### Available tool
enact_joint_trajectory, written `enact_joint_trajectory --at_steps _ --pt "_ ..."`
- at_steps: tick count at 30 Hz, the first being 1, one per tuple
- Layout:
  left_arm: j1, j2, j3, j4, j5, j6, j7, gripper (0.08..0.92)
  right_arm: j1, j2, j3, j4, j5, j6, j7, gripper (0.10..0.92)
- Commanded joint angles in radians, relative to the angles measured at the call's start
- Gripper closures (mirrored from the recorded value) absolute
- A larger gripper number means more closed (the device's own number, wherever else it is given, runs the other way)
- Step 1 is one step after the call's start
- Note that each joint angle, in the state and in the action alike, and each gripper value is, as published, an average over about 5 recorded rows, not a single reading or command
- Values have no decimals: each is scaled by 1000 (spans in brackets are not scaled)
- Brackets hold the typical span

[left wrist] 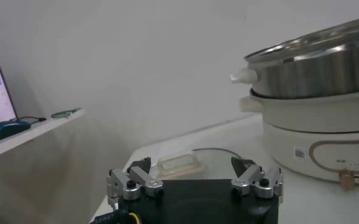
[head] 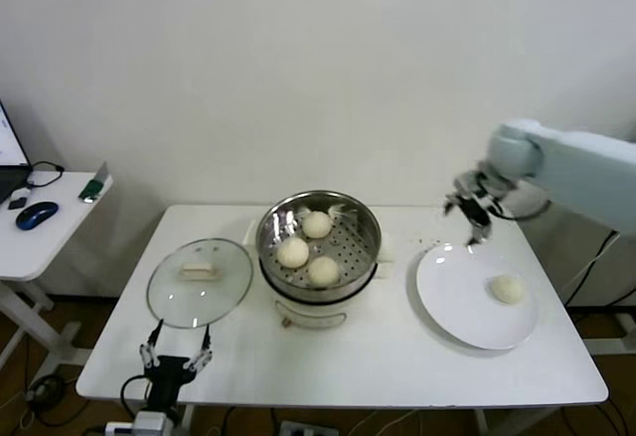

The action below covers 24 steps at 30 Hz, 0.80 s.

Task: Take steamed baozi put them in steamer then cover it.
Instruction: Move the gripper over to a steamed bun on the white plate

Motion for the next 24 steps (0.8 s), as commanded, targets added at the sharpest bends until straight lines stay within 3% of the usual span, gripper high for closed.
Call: enact_joint_trajectory --at_steps 1,10,24 --pt "3 -2 -8 -2 5 5 0 177 -392 -154 347 -196 -168 31 -50 203" --pt "10 -16 -12 0 16 6 -3 177 -544 -40 535 -395 -323 129 -54 203" --pt "7 -26 -7 14 41 8 -6 177 -593 89 666 -553 -400 196 -45 203"
